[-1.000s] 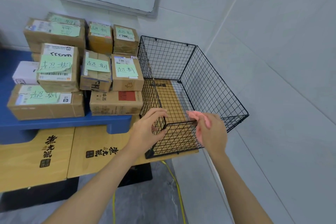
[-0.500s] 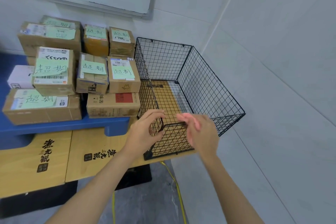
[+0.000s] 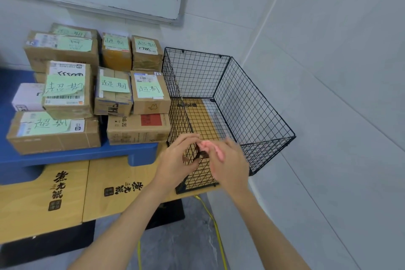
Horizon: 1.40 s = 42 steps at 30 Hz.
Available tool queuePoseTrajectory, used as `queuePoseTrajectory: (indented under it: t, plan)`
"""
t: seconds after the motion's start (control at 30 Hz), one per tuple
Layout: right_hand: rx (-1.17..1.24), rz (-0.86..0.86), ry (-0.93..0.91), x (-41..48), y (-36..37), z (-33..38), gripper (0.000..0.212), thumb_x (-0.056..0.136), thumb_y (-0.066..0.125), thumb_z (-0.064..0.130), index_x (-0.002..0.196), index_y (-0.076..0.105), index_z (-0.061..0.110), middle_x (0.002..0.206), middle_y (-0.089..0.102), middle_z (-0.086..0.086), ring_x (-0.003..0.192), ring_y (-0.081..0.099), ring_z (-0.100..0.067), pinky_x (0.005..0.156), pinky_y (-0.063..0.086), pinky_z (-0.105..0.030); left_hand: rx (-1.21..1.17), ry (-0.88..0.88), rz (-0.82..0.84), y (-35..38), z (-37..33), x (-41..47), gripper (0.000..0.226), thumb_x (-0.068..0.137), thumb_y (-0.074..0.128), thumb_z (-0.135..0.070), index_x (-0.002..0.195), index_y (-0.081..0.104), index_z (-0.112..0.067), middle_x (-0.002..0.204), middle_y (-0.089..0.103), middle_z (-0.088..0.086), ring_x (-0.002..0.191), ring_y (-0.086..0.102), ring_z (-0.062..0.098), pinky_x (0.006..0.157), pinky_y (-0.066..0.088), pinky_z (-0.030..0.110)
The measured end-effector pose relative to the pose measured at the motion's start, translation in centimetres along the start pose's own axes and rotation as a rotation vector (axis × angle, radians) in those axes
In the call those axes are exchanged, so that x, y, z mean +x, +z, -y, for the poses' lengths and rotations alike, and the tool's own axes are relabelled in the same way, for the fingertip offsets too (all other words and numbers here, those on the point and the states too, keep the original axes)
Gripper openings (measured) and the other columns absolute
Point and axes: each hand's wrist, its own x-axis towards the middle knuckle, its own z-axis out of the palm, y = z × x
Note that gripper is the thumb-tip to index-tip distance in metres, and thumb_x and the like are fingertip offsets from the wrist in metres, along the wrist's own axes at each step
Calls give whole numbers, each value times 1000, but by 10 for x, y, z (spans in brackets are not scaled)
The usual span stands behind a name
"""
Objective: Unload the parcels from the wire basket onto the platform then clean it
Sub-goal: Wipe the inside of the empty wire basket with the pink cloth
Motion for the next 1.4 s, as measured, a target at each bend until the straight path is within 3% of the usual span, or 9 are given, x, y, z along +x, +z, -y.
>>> queuePoseTrajectory:
  t: [0.2, 0.37, 0.43, 0.5, 0.7, 0.83, 1.07, 1.23, 1.4]
  plan:
    - [20, 4, 208, 33, -40, -74, 33, 99, 45, 26, 95, 66, 51, 76, 64, 17, 55, 60, -9, 45, 35, -14, -22, 1, 13, 0, 1, -3, 41, 80, 74, -21, 118, 62, -33, 132, 51, -25, 78, 65, 13, 60, 56, 29]
    - [10, -47, 224, 30, -28, -69, 27, 98, 47, 28, 96, 72, 39, 95, 71, 4, 68, 61, -6, 50, 45, -19, -38, -25, 8, 2, 2, -3, 44, 81, 75, -18, 118, 61, -35, 134, 51, -24, 69, 62, 13, 60, 56, 30]
    - [19, -63, 167, 21, -12, -50, 28, 101, 45, 36, 97, 73, 41, 108, 71, 4, 91, 67, -12, 65, 54, -23, -39, -16, -1, 3, 1, -3, 47, 80, 77, -13, 119, 61, -35, 134, 51, -24, 72, 63, 14, 60, 56, 29]
    - [-30, -64, 94, 11, -2, -24, 30, 102, 42, 39, 103, 73, 40, 124, 66, 5, 114, 59, -12, 77, 45, -15, -32, -2, -9, 3, -1, -2, 49, 79, 76, -9, 119, 62, -32, 132, 52, -23, 78, 64, 12, 61, 56, 28]
    - [53, -44, -41, -1, -6, -1, 33, 97, 46, 46, 109, 73, 31, 97, 66, 12, 86, 49, -6, 60, 23, -6, 10, -14, -23, 5, -4, -3, 51, 77, 77, -11, 121, 62, -31, 128, 52, -26, 77, 63, 14, 59, 56, 32]
    - [-1, -41, -38, 18, -21, -54, 31, 97, 48, 41, 106, 74, 26, 95, 69, 6, 88, 57, -14, 61, 43, -22, 32, -76, -35, 3, -14, -1, 48, 77, 80, -11, 111, 61, -39, 126, 51, -32, 75, 63, 10, 59, 52, 16]
    - [12, -58, 144, 49, -48, -144, 41, 96, 40, 37, 96, 74, 15, 87, 68, -5, 83, 65, -27, 70, 56, -38, 84, -121, -31, 4, -21, 0, 42, 78, 78, -14, 114, 62, -32, 129, 53, -23, 124, 44, -8, 108, 39, 30]
    - [91, -74, -7, 34, -23, -106, 35, 98, 43, 39, 111, 73, 27, 101, 70, 7, 88, 56, -11, 64, 38, -17, 364, -44, -93, 20, -45, 16, 37, 81, 57, -53, 113, 63, -36, 123, 57, -25, 122, 40, 2, 101, 28, 34]
    - [133, -101, -37, 25, -12, -89, 30, 95, 48, 37, 109, 72, 25, 94, 65, 7, 82, 51, -11, 54, 25, -10, 523, -52, -98, 54, -60, 53, 31, 90, 63, -40, 118, 64, -28, 121, 64, -13, 119, 49, 8, 101, 29, 29]
